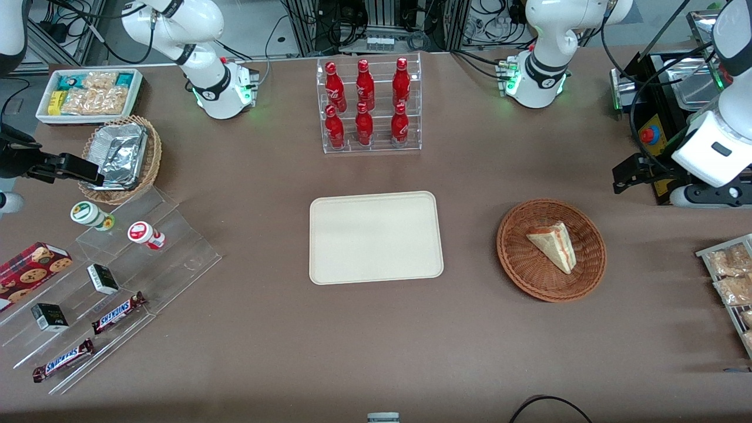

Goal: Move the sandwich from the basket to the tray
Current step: 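Lower the left gripper over the wrapped sandwich in the basket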

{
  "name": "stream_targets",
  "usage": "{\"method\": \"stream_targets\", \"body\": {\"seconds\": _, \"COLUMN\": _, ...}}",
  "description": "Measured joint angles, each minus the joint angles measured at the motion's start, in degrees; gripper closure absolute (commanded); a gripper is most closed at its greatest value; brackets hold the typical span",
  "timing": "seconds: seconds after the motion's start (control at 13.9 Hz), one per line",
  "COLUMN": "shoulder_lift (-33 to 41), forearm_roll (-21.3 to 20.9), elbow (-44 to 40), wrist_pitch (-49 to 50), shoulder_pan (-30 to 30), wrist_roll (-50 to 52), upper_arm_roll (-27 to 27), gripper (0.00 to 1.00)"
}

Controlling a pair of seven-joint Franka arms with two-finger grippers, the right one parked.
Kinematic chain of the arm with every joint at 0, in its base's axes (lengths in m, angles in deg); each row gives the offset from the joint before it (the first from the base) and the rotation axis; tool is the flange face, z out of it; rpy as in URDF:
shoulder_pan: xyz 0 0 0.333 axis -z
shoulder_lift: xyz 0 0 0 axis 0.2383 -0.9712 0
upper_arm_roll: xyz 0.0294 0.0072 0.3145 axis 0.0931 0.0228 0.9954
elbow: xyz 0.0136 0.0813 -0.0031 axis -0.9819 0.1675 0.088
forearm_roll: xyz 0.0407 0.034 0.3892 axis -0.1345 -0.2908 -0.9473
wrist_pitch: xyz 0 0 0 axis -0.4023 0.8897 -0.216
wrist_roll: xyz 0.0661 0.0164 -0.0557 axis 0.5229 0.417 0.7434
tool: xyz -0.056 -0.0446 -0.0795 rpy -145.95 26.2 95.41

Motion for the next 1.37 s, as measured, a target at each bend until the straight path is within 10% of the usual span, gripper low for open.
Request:
{"method": "stream_targets", "body": {"seconds": 0.5, "shoulder_lift": -0.9, "forearm_roll": -0.9, "elbow": 3.1, "wrist_pitch": -0.9, "shoulder_pan": 0.1, "wrist_roll": 1.1, "upper_arm_roll": 0.7, "gripper": 0.00}}
{"method": "stream_targets", "body": {"seconds": 1.37, "shoulder_lift": -1.6, "forearm_roll": -1.6, "elbow": 34.0, "wrist_pitch": -39.1, "shoulder_pan": 0.8, "wrist_roll": 28.0, "upper_arm_roll": -0.8, "gripper": 0.00}}
